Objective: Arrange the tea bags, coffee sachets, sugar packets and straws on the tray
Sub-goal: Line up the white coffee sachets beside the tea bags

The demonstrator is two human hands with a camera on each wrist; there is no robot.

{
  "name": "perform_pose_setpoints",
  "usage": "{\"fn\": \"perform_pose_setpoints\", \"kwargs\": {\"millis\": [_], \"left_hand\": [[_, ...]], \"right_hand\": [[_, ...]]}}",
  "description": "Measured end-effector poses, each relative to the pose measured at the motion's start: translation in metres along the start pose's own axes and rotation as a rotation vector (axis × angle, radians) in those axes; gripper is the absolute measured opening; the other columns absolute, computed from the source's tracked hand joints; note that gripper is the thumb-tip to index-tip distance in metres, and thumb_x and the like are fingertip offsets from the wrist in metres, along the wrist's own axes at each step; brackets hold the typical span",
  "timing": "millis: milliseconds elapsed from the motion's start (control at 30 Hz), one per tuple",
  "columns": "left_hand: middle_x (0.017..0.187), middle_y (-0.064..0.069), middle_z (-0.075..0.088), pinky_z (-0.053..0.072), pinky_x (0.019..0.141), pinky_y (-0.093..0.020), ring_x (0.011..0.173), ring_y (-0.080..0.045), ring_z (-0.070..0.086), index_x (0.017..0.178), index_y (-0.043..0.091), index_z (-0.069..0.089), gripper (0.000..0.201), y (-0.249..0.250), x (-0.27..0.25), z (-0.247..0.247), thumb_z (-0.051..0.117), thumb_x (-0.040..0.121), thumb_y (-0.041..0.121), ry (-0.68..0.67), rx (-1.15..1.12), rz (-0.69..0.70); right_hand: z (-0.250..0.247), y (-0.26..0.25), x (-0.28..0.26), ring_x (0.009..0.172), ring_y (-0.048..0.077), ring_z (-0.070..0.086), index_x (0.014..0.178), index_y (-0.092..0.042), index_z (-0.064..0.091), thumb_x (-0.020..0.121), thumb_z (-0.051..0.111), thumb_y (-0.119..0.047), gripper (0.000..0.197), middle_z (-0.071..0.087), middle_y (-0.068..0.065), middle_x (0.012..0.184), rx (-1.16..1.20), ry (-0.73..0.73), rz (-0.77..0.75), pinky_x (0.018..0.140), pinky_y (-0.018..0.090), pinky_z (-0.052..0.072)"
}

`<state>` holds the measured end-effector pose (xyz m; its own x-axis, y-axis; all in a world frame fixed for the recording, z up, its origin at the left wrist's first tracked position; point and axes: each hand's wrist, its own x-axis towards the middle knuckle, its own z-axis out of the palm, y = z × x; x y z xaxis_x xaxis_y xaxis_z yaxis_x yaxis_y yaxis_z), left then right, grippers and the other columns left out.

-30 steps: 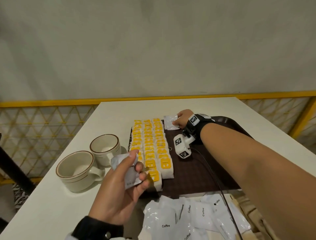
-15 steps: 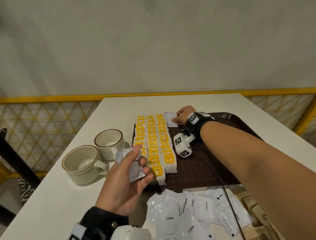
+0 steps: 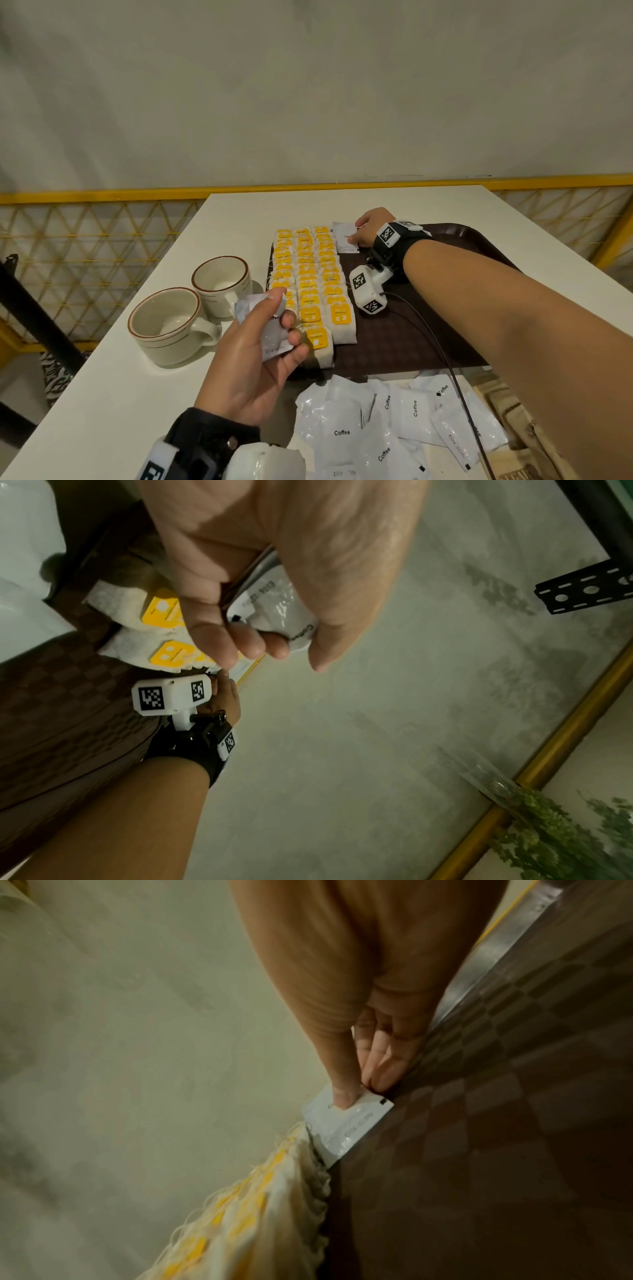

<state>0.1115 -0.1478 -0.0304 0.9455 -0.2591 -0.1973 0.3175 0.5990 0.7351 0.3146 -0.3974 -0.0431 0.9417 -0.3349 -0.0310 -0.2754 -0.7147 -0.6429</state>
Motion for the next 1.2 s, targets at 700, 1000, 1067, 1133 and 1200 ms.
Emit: {"fn": "perform_pose_setpoints", "kwargs": {"millis": [700,1000,1067,1133,1200], "left_hand": [[0.065,-0.003,0.049,0.048,0.043,-0.024,0.052,-0.012,0.047,0.112,0.016,0.057,0.038,-0.004,0.005,-0.007,0.065,0.077,0.031,-0.015,-0.013,-0.001],[0.07,-0.011,0.058,0.045,0.047,-0.023,0.051,-0.017,0.049,0.102,0.012,0.06,0.065,0.0,0.0,-0.002,0.045,0.076,0.07,-0.076,-0.065,-0.078],[0.07,-0.011,0.059,0.045,0.046,-0.022,0.051,-0.017,0.05,0.103,0.009,0.06,0.068,-0.001,-0.002,0.0,0.042,0.078,0.071,-0.089,-0.048,-0.099],[0.07,-0.01,0.058,0.044,0.046,-0.022,0.051,-0.016,0.05,0.1,0.008,0.06,0.068,-0.002,-0.004,0.002,0.04,0.081,0.07,-0.102,-0.012,-0.11],[0.07,-0.01,0.058,0.044,0.049,-0.022,0.053,-0.017,0.05,0.093,0.009,0.062,0.066,-0.004,-0.006,0.004,0.039,0.082,0.07,-0.116,0.031,-0.115]], "right_hand": [[0.006,0.003,0.009,0.099,0.023,0.063,0.108,-0.01,0.066,0.073,0.083,-0.025,0.041,0.067,0.008,0.111,-0.001,0.026,-0.029,0.088,0.034,0.054],[-0.022,-0.03,-0.054,0.085,0.011,0.058,0.099,-0.01,0.071,0.082,0.075,-0.024,0.022,0.065,-0.002,0.091,0.193,0.013,-0.333,0.069,0.018,0.043],[-0.036,-0.051,-0.099,0.075,0.006,0.059,0.098,-0.01,0.072,0.082,0.075,-0.018,0.018,0.067,-0.003,0.085,0.236,-0.199,-0.483,0.063,0.013,0.044],[-0.047,-0.065,-0.142,0.073,0.003,0.058,0.1,-0.014,0.073,0.082,0.075,-0.02,0.019,0.069,-0.004,0.088,0.162,-0.394,-0.613,0.066,0.013,0.046],[-0.05,-0.068,-0.176,0.073,0.002,0.057,0.104,-0.021,0.072,0.081,0.075,-0.027,0.024,0.069,-0.009,0.09,0.059,-0.497,-0.668,0.067,0.014,0.045]]}}
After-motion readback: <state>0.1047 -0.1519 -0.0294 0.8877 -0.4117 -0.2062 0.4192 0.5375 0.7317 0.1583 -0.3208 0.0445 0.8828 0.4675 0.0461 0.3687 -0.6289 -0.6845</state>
